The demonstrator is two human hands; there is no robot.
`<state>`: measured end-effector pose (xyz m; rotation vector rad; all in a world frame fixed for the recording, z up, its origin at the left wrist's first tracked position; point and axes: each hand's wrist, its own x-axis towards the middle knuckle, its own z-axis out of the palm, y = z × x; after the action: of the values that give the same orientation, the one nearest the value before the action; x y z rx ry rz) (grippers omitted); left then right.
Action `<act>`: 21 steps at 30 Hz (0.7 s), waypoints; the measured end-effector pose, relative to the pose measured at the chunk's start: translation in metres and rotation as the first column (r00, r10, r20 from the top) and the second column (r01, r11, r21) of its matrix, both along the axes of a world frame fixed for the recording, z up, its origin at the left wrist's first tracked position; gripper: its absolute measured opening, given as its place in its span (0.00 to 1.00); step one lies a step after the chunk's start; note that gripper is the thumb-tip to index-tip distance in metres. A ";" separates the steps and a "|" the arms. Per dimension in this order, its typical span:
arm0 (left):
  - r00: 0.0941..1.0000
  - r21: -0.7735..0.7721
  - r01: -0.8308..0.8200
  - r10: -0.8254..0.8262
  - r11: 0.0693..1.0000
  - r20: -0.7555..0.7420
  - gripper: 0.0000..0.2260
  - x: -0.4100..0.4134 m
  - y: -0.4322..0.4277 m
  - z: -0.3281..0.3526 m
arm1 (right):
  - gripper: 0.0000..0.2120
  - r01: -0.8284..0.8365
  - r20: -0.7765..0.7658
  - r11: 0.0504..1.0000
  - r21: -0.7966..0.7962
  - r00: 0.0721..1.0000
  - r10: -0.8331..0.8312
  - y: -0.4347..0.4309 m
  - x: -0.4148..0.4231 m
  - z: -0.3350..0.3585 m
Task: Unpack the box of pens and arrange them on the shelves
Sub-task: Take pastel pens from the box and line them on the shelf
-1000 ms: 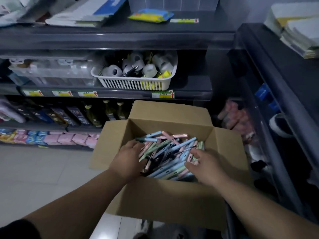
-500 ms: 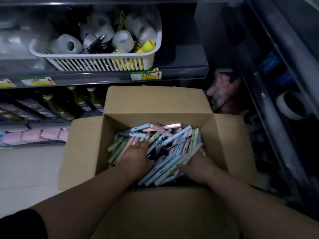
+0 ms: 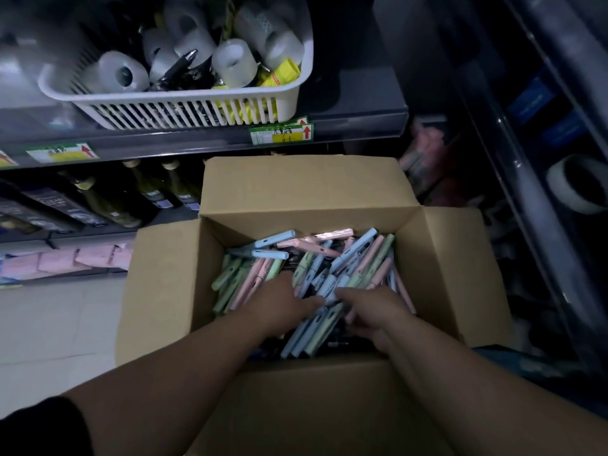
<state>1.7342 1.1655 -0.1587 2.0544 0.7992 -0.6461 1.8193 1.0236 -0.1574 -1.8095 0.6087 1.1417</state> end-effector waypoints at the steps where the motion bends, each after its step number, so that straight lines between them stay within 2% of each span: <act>1: 1.000 -0.010 0.011 -0.011 1.000 -0.003 0.29 -0.001 -0.002 0.000 | 0.10 -0.040 -0.002 0.999 -0.012 0.999 0.040 0.001 0.000 0.001; 5: 0.998 -0.020 0.058 -0.059 0.998 -0.030 0.34 -0.004 -0.003 0.007 | 0.04 -0.129 -0.018 0.992 -0.012 0.991 0.129 0.002 -0.003 0.006; 12: 0.988 -0.051 0.141 -0.143 0.989 -0.052 0.32 -0.005 0.003 0.015 | 0.14 -0.102 -0.031 0.981 0.168 0.994 0.108 0.002 -0.003 0.010; 18: 0.997 0.009 0.080 -0.080 0.997 0.001 0.16 -0.007 0.002 0.016 | 0.13 -0.047 0.068 0.973 0.227 0.997 0.032 -0.003 0.001 0.014; 21: 1.000 0.018 0.030 -0.030 0.999 -0.011 0.15 -0.009 0.002 0.018 | 0.11 -0.035 0.122 0.974 0.223 0.993 0.008 -0.007 0.003 0.020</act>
<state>1.7248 1.1680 -0.1409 2.0841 0.7847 -0.6694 1.8222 1.0169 -0.1378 -1.6791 0.3740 1.0621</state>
